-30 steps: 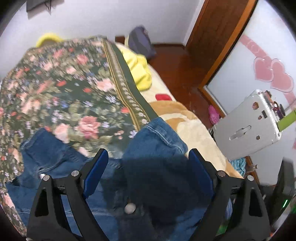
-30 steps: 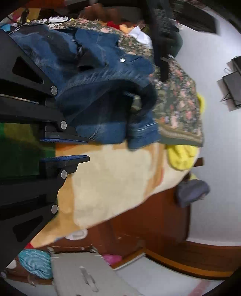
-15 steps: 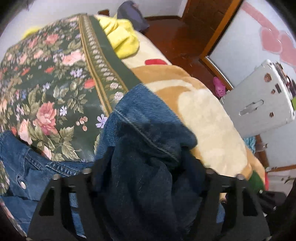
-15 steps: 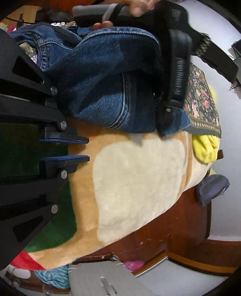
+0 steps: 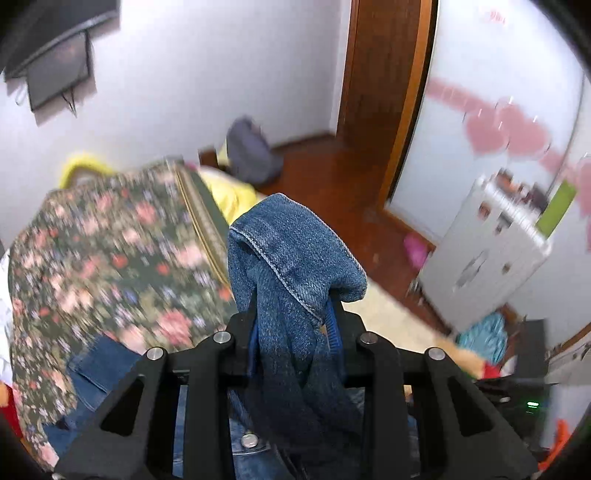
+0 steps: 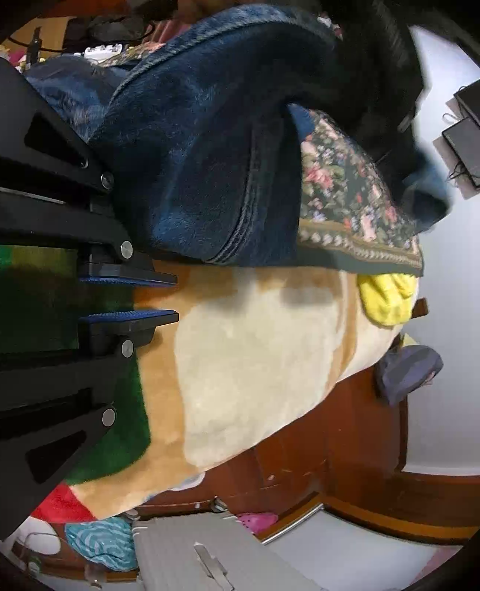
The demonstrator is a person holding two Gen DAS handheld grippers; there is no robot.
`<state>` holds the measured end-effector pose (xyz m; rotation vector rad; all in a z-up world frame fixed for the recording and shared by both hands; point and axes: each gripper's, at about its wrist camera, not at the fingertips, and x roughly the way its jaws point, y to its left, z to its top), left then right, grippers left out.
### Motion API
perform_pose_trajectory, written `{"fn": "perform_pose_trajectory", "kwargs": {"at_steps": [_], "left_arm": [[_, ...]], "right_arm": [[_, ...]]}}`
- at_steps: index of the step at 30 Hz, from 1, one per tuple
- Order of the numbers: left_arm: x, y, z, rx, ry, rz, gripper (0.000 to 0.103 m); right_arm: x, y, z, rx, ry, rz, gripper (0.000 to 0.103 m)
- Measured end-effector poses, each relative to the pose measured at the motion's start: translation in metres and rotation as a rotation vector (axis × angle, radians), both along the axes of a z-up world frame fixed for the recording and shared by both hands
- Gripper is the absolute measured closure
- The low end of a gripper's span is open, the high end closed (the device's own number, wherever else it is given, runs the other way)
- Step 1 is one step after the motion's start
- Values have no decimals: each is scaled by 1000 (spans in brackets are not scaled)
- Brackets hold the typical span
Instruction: Fold large clothes
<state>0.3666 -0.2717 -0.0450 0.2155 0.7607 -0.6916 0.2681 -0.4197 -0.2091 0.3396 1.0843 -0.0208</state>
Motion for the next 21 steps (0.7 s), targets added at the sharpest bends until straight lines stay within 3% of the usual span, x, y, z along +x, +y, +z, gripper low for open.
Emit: {"fn": "perform_pose_trajectory", "kwargs": {"at_steps": [5,9,15,21], "left_arm": [[-5,43,46,-100,-80,19,72],[-8,97,57,-128,-142,73,72],[1,184,25,-115,-131,199,72],[16,282,-49,-66,-7,364,72]], "right_arm": [[2,15,29,22,-63,10,95],[9,42,49,1,-101,49,95],[23,103,65,-18,-122,166,95],[38,168,53,-49,-82,298,95]]}}
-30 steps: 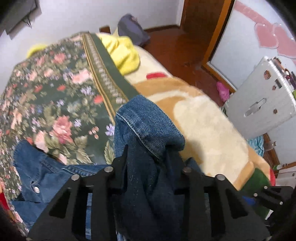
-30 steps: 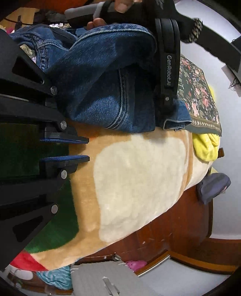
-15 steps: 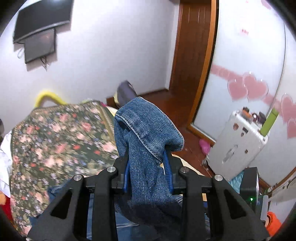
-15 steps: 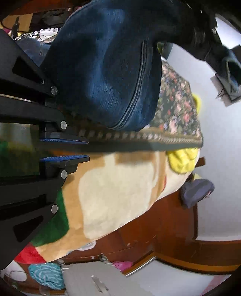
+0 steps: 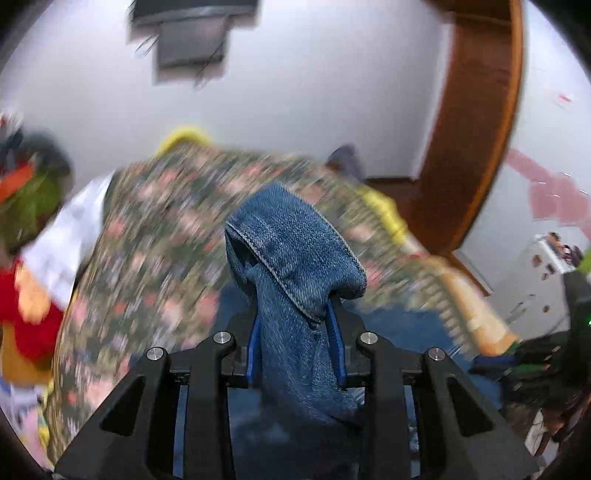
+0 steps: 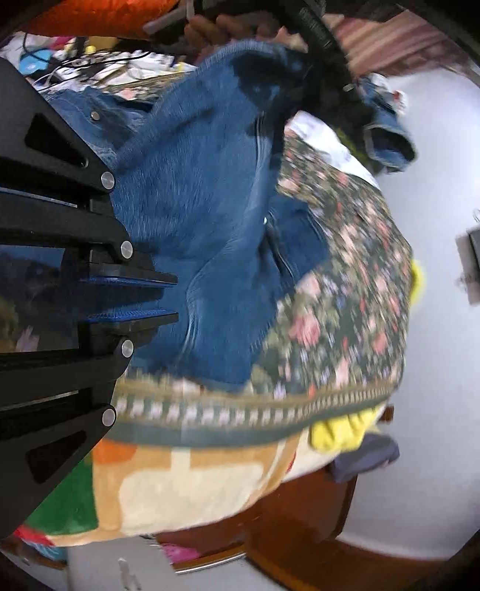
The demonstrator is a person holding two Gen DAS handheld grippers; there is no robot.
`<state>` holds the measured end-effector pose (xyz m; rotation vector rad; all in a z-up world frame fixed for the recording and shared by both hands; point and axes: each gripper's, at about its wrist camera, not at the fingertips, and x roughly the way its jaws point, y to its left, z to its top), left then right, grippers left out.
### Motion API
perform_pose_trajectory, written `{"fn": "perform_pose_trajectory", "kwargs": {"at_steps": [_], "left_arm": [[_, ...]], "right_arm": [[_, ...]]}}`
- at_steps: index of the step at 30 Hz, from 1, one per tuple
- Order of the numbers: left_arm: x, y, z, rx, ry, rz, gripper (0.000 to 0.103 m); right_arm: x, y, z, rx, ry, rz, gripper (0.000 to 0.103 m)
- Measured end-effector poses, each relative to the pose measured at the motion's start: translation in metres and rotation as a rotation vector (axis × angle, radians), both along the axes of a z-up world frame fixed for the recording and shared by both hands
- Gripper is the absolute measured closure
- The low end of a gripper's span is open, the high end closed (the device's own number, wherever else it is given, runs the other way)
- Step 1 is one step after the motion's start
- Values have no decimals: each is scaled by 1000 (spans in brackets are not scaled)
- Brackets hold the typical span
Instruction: Fold large clothes
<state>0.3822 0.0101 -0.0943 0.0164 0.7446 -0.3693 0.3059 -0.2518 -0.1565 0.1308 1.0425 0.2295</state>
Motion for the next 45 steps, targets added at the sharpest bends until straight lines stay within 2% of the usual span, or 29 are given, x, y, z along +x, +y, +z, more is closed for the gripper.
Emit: {"fn": "perform_pose_trajectory", "kwargs": {"at_steps": [3,6,9,11,13,14,15,16,17,18,19,21,23,25,28,32,35,39,40,42,44,45], "left_arm": [[2,42,-50,-6,117,66,72],[-1,73,-105,-46,267,94,71],[-13,93,-151,-140,406,107,65],[-26,101,-164,-156,407,154,49],[-41,108,-168,-151,390,213,35],[-46,112,-170,-154,387,228,34],[-53,117,-170,-158,388,239,33],[-57,118,-170,-150,390,245,34],[-62,117,-170,-119,389,258,34],[-68,118,-169,-73,382,264,34],[-73,116,-166,-29,372,253,34],[-76,114,-163,35,359,238,34],[-84,115,-158,63,356,230,34],[-85,120,-150,13,368,219,34],[-79,124,-135,-119,377,242,34],[-54,116,-129,-218,401,295,26],[-31,100,-145,-228,470,316,26],[-8,82,-167,-185,540,362,27],[-6,79,-170,-173,536,376,29],[1,74,-172,-133,515,403,39],[4,70,-170,-94,490,409,62],[4,68,-165,-69,467,402,67]], "right_arm": [[9,23,-18,-20,49,42,95],[17,38,-41,-74,109,65,95],[12,55,-49,-207,62,146,95],[3,66,-52,-338,26,206,95],[-5,71,-53,-420,-2,228,92],[-7,71,-53,-442,-9,231,90],[-10,72,-53,-470,-17,228,79],[-11,69,-52,-501,-23,216,57],[-10,68,-54,-543,-31,195,41],[-12,65,-54,-611,-60,158,16],[-14,61,-53,-629,-86,144,11],[-16,50,-51,-570,-70,137,11],[-13,35,-48,-474,-36,100,11],[-13,25,-45,-407,-16,74,11],[-12,18,-38,-317,1,51,11],[-15,14,-30,-228,2,48,11],[-17,7,-26,-145,7,39,11],[-17,-9,-27,-52,34,0,11],[-17,-12,-29,-41,40,-8,11],[-18,-22,-33,-17,59,-37,11],[-18,-32,-38,0,76,-66,11],[-17,-36,-41,8,85,-76,11]]}}
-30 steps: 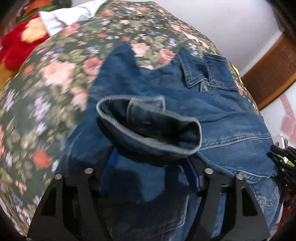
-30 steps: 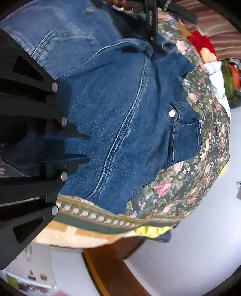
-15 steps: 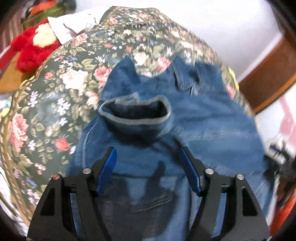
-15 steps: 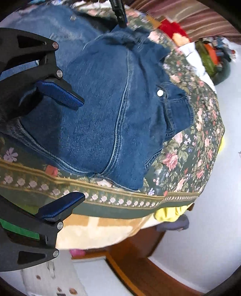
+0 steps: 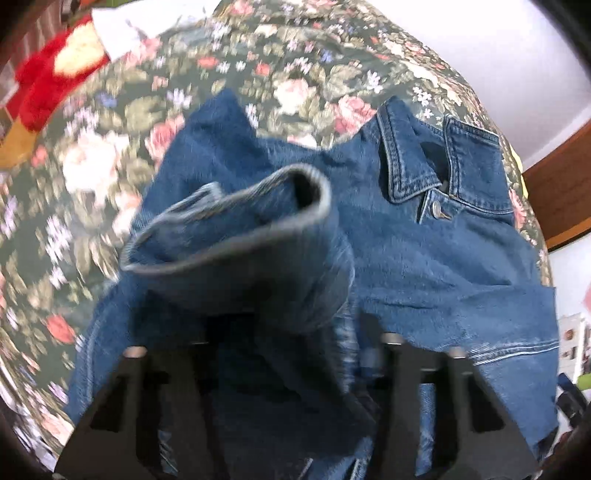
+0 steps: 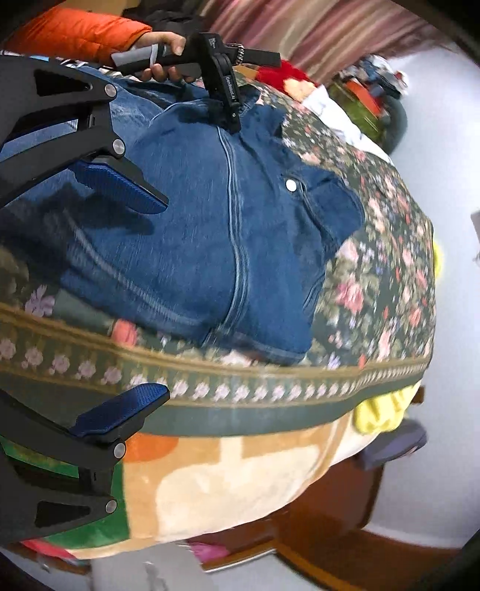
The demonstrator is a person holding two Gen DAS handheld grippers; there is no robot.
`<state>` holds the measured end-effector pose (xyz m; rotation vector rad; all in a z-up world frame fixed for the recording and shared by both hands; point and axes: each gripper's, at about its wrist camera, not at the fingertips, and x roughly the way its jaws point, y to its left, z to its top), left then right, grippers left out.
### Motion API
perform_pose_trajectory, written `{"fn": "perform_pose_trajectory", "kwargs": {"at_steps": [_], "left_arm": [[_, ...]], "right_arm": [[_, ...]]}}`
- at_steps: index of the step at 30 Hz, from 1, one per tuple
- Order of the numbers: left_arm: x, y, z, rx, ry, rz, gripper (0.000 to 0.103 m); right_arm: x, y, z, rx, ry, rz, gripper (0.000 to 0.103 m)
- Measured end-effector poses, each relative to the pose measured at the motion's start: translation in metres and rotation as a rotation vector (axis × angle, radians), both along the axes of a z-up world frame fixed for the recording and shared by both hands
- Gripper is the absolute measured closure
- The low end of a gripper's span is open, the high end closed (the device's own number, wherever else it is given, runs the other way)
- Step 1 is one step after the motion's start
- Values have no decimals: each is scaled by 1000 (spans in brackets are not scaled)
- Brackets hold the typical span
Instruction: Fold large clothes
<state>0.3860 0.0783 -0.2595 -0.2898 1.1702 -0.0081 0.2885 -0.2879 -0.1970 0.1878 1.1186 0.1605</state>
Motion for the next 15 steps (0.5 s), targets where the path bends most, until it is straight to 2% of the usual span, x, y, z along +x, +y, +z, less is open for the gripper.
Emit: {"fn": "perform_pose_trajectory", "kwargs": {"at_steps": [1,3,6,8,10,13,15], "left_arm": [[-1,-2,7,19,-29,-25,71],[-12,-1,28,11,-106,-87,73],[-33,7,53,-3,-206,-140,73],[-48,19,59,-14,-224,-152,67],[-59,33,49,2,-182,-139,60],[-67,49,17,1,-69,-115,54],[-73,59,-5,-57,-15,-100,53]], "right_arm": [[1,-6,-3,10,11,-15,11],[1,-13,-6,24,21,-36,11],[4,-21,-8,39,23,-54,11],[6,-23,-8,45,23,-59,11],[9,-21,-8,58,23,-56,11],[14,-14,-8,70,25,-45,11],[16,-7,-10,79,32,-28,11]]}}
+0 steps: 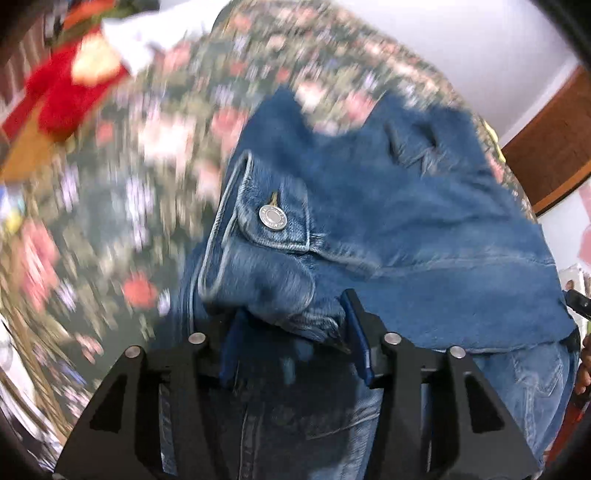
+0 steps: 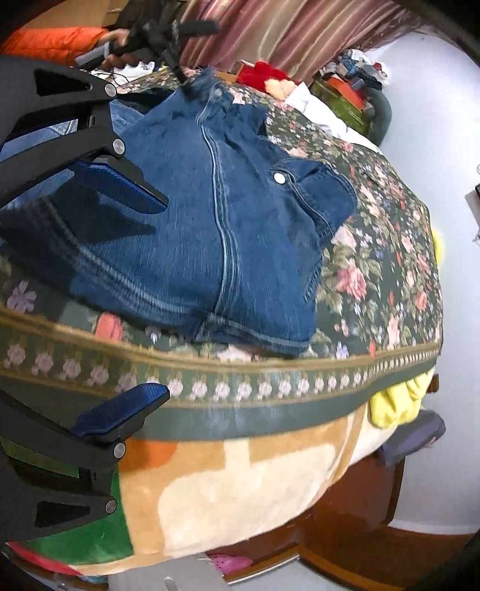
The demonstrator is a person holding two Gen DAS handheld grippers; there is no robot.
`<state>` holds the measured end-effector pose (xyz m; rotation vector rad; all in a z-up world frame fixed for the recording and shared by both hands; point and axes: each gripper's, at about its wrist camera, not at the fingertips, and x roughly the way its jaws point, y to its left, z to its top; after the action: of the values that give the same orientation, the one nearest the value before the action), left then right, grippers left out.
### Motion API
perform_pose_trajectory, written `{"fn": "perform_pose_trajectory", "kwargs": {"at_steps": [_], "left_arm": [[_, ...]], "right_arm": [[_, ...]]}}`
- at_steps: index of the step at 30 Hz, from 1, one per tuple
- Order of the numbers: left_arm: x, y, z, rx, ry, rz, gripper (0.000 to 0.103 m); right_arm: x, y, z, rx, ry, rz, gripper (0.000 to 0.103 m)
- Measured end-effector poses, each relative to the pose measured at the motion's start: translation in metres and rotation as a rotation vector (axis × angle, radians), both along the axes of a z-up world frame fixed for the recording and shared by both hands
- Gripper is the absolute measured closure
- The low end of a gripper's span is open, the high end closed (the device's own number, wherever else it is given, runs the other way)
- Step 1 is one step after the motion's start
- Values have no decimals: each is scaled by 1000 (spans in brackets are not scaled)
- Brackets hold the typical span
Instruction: Fold large clothes
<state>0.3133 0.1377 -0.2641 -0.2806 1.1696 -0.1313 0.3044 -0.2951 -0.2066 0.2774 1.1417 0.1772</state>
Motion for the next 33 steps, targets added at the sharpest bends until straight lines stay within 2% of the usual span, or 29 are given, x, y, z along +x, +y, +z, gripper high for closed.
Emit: {"fn": "perform_pose_trajectory", "kwargs": {"at_steps": [3,6,7,8,10,12,13,16,19,21,23,24,26,28,29,31,33], "left_arm": [[-1,7,-5,-64,-16,39,53],[10,6,2,-70,-50,56,53],[13,6,3,-53,-56,52,58],[19,4,6,-17,-62,49,71],[28,-9,12,84,-80,19,74],[27,-24,29,175,-156,-27,77],[24,-35,43,240,-219,-58,78],[19,-45,77,313,-353,-68,78],[26,-33,95,328,-411,-30,78],[31,-20,89,309,-381,-22,77],[37,-9,69,280,-310,-13,74],[41,-3,51,255,-243,-15,72],[43,4,26,250,-152,-5,57],[38,14,5,241,-87,14,46],[33,18,1,223,-77,23,37],[24,32,1,175,-68,49,30],[17,42,9,119,-68,54,29]], "right_arm": [[2,10,-2,8,13,21,11],[7,19,-5,2,28,33,11],[9,21,-5,5,32,37,11],[11,22,-6,12,36,38,11],[14,23,-8,30,47,34,11],[18,22,-9,37,58,22,11],[20,21,-9,40,64,12,11],[25,20,-9,44,70,2,11],[28,17,-5,40,61,-7,11],[29,16,-2,40,54,-12,11],[30,15,-1,43,52,-14,11],[30,14,-2,43,53,-15,11],[30,13,-3,44,57,-18,11],[30,11,-6,42,66,-21,11],[30,11,-7,42,71,-23,11],[30,9,-11,39,83,-22,11],[30,8,-13,34,87,-24,11]]}}
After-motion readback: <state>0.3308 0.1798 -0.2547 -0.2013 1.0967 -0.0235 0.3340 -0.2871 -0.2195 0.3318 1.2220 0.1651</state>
